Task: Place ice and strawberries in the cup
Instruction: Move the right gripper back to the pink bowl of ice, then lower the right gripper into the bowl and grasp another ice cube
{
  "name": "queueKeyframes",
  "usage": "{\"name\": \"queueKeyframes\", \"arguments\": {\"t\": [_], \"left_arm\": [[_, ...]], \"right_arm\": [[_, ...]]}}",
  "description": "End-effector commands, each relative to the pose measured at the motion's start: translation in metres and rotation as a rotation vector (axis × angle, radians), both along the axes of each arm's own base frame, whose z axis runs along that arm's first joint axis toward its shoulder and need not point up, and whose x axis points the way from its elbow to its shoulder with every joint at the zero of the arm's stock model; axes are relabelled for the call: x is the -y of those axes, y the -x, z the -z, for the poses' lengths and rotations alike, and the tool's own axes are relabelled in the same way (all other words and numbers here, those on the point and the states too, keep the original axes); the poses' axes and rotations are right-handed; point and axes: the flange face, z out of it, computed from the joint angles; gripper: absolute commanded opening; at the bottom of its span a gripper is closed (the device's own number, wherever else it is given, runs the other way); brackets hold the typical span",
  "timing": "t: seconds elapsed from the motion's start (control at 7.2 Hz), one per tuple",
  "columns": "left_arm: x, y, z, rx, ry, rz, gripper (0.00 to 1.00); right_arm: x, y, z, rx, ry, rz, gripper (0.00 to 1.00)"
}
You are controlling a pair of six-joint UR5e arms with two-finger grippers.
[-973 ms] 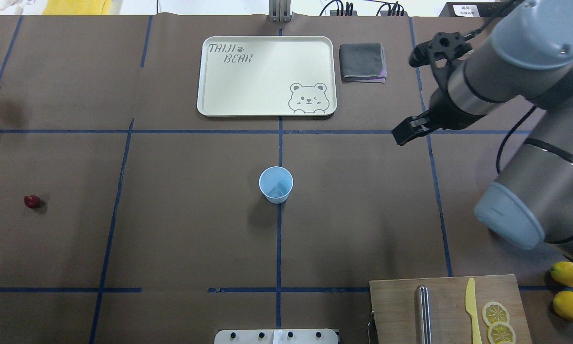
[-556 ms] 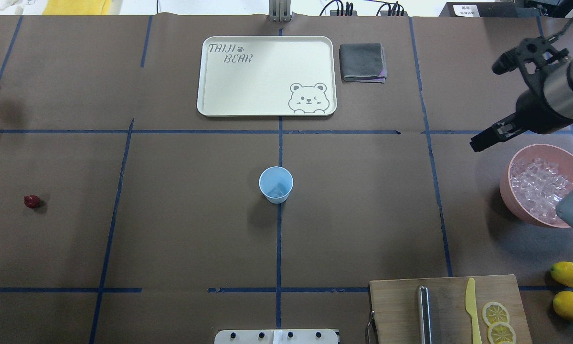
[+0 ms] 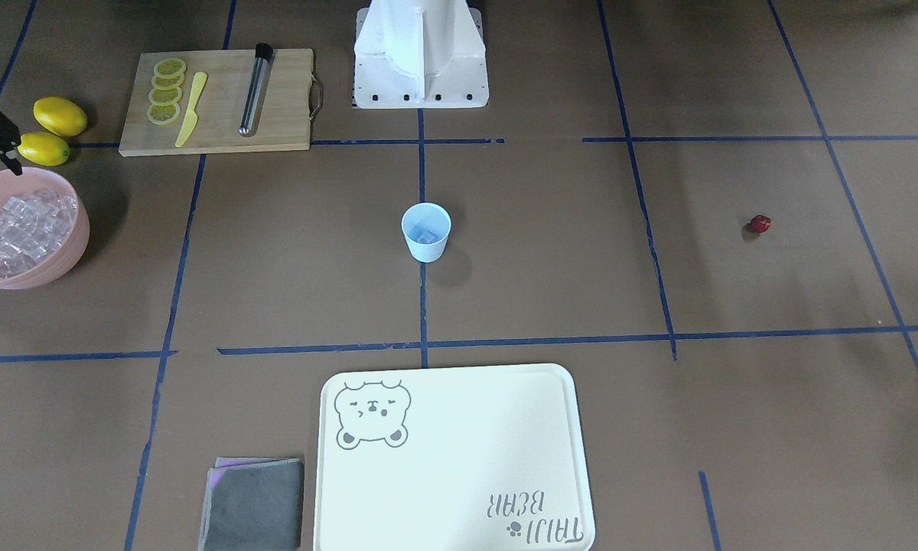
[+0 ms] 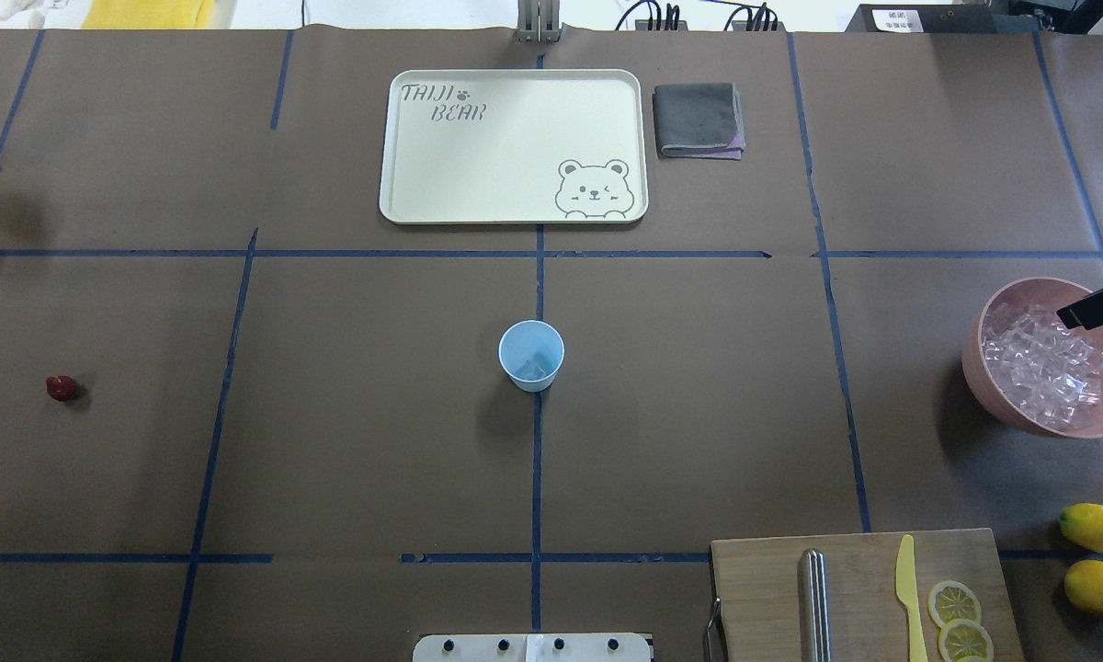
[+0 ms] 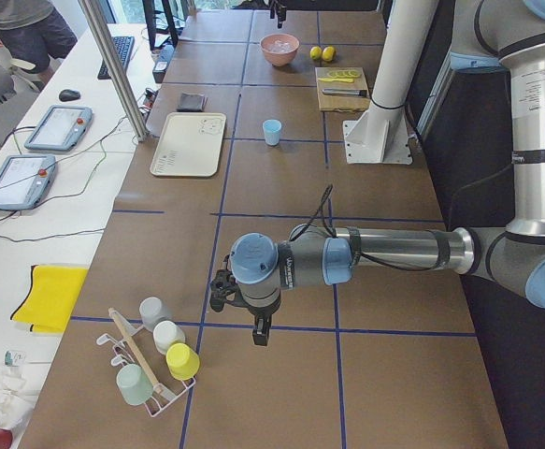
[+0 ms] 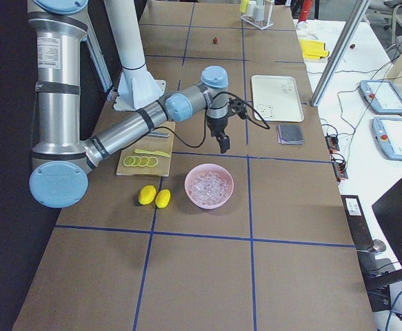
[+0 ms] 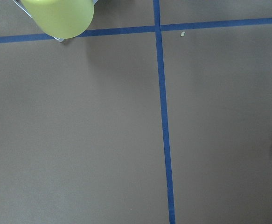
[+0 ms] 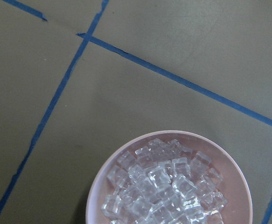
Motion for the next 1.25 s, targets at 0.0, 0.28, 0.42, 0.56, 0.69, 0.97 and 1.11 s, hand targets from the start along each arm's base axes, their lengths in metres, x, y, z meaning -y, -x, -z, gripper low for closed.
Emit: {"name": "queueKeyframes", "arguments": {"t": [0.0,0.28,0.42,0.56,0.69,0.97,1.11], "left_arm": [[0.000,0.000,0.000,0.000,0.000,0.000,1.00],[0.000,0.000,-0.001,0.000,0.002,0.000,1.00],[-0.001,0.000,0.000,0.000,0.002,0.000,1.00],[-0.001,0.000,0.000,0.000,0.002,0.000,1.00],[0.000,0.000,0.000,0.000,0.000,0.000,1.00],[0.000,0.000,0.001,0.000,-0.002,0.000,1.00],[0.000,0.000,0.001,0.000,-0.002,0.000,1.00]], "right_arm": [[-0.007,-0.010,-0.053,0.008,-0.021,-0.005,0.99],[-0.006,-0.009,-0.090,0.001,-0.004,-0.010,0.99],[-0.001,-0.007,-0.099,-0.004,0.018,-0.020,0.98],[0.000,-0.006,-0.101,0.005,0.086,-0.092,0.98],[0.006,-0.003,-0.098,0.012,0.112,-0.129,0.98],[0.014,0.001,-0.105,0.009,0.140,-0.152,0.98],[0.022,0.006,-0.096,0.025,0.160,-0.189,0.98]]}}
